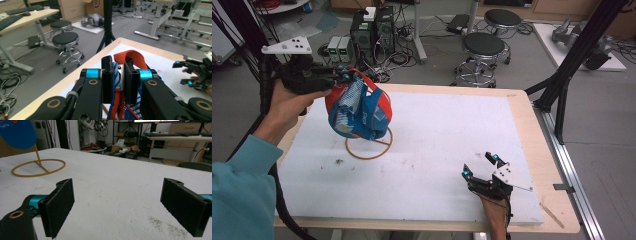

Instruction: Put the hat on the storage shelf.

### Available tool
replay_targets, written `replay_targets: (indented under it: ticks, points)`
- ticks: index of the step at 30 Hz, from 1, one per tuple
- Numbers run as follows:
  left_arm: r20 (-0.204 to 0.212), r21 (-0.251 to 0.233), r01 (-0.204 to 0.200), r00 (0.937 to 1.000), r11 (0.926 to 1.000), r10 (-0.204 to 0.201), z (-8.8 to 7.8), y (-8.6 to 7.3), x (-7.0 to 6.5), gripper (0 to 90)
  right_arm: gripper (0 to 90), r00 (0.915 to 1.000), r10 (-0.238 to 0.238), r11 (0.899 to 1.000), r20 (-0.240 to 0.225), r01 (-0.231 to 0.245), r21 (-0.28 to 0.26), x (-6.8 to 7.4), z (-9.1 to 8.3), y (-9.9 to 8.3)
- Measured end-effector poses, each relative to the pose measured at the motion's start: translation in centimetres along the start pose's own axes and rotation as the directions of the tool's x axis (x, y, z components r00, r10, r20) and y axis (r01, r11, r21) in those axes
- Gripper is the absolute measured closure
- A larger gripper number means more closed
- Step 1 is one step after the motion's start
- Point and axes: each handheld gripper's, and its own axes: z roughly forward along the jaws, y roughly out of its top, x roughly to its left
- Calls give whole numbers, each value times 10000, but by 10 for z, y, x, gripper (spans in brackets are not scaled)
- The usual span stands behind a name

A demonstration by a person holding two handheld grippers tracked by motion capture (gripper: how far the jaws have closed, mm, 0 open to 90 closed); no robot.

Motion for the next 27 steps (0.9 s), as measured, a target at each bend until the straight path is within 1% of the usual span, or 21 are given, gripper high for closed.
replay_targets:
  ticks: [2, 3, 8, 10, 16, 19, 27]
  points:
    - [-86, -2, 51, 9999, 10000, -51, 1, 1, 5, 799, 108, 10000, -17, 10000, -15, 17, -2, 0, 0, 0]
    - [-46, -13, 95, 9999, 10000, -95, 1, 2, 8, 798, 108, 10000, -27, 10000, -16, 27, -6, 0, 0, 0]
    - [-124, 107, 70, 9999, 9999, -69, 4, 5, 15, 798, 109, 10000, 42, 10000, -30, -42, 31, 1, 0, 0]
    - [-163, 88, 142, 9998, 9999, -140, 6, 6, 17, 798, 109, 10000, 42, 10000, -35, -41, 49, 1, 0, 0]
    - [-235, 219, 111, 9997, 9997, -106, 16, 10, 26, 798, 108, 10000, 27, 10000, -65, -27, 55, 1, 0, 0]
    - [-349, 391, 161, 9993, 9991, -148, 22, 9, 32, 798, 109, 9999, -26, 10000, -102, 26, 39, 0, 0, 0]
    - [-553, 532, 397, 9978, 9978, -368, 33, 2, 48, 798, 109, 9999, -76, 10000, -135, 77, 46, 1, 0, 0]
